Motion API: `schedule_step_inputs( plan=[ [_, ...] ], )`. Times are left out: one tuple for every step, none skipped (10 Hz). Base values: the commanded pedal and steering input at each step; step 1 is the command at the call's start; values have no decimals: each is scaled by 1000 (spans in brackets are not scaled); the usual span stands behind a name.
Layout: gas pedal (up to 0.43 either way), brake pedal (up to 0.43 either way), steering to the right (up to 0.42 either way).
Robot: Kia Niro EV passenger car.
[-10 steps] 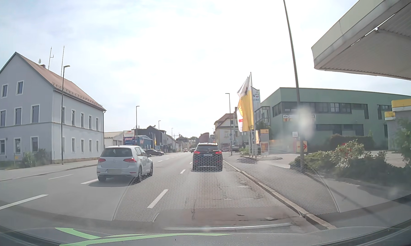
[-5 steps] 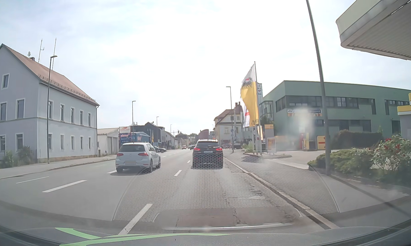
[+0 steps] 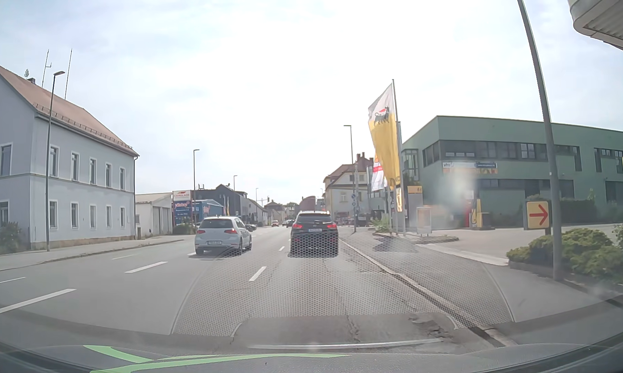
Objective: Follow the waypoints while adhering to traffic rules and regulations
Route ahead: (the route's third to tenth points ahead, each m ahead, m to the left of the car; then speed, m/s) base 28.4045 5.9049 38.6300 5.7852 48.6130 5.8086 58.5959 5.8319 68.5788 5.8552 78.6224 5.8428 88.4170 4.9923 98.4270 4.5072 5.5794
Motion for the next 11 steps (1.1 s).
schedule_step_inputs(
  plan=[
    [0,0,3],
    [0,0,3],
    [0,0,3],
    [0,0,4],
    [8,0,4],
    [20,0,4],
    [28,0,4],
    [39,0,4],
    [47,0,4],
    [47,0,4],
    [47,0,4]
  ],
)
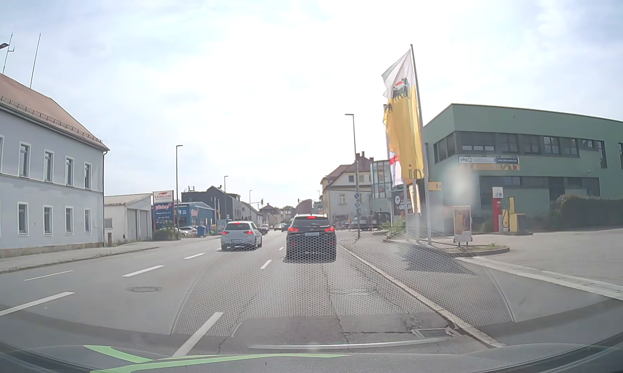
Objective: Follow the waypoints while adhering to traffic rules and regulations
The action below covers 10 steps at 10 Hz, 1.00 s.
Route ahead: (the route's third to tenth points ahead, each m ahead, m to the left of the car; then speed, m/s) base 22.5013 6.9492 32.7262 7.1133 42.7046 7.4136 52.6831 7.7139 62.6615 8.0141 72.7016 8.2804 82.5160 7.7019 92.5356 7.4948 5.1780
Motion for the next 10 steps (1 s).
schedule_step_inputs(
  plan=[
    [47,0,4],
    [47,0,4],
    [47,0,4],
    [47,0,4],
    [47,0,4],
    [28,0,4],
    [0,0,4],
    [0,0,4],
    [0,0,4],
    [0,0,4]
  ],
)
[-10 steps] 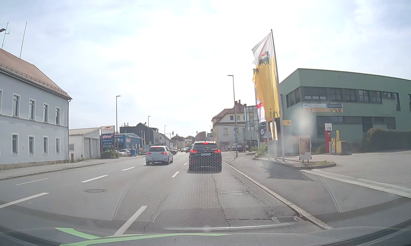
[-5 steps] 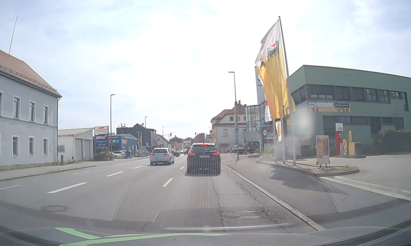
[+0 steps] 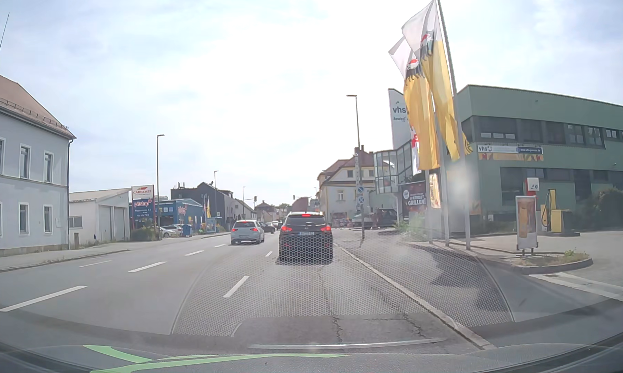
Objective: Follow the waypoints while adhering to traffic rules and regulations
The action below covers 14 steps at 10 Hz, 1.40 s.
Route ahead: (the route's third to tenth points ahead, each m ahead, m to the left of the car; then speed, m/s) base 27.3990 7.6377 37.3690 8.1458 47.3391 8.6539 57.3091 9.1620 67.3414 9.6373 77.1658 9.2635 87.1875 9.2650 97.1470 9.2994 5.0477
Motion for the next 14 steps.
schedule_step_inputs(
  plan=[
    [0,0,4],
    [0,0,4],
    [0,0,4],
    [0,0,4],
    [0,0,4],
    [0,37,4],
    [0,61,3],
    [0,73,-1],
    [0,85,-4],
    [0,91,-5],
    [0,104,-7],
    [0,110,-7],
    [0,122,-7],
    [0,134,-7]
  ],
)
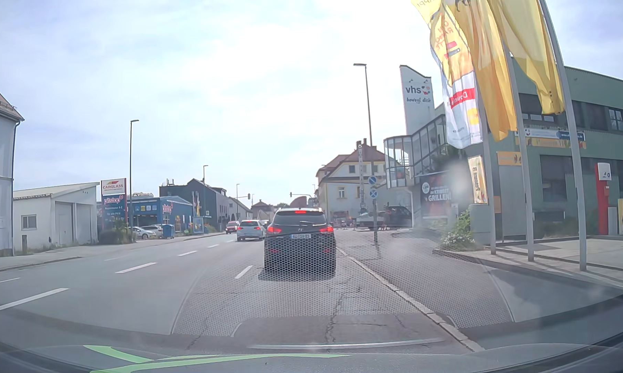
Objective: Follow the waypoints while adhering to traffic rules and regulations
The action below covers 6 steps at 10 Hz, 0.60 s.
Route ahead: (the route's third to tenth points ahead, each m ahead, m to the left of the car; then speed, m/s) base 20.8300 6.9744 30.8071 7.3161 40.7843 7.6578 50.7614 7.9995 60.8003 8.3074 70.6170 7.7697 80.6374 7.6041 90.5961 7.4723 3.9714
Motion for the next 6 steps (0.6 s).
schedule_step_inputs(
  plan=[
    [0,146,-9],
    [0,152,-12],
    [0,159,-14],
    [0,165,-19],
    [0,165,-22],
    [0,165,-23]
  ],
)
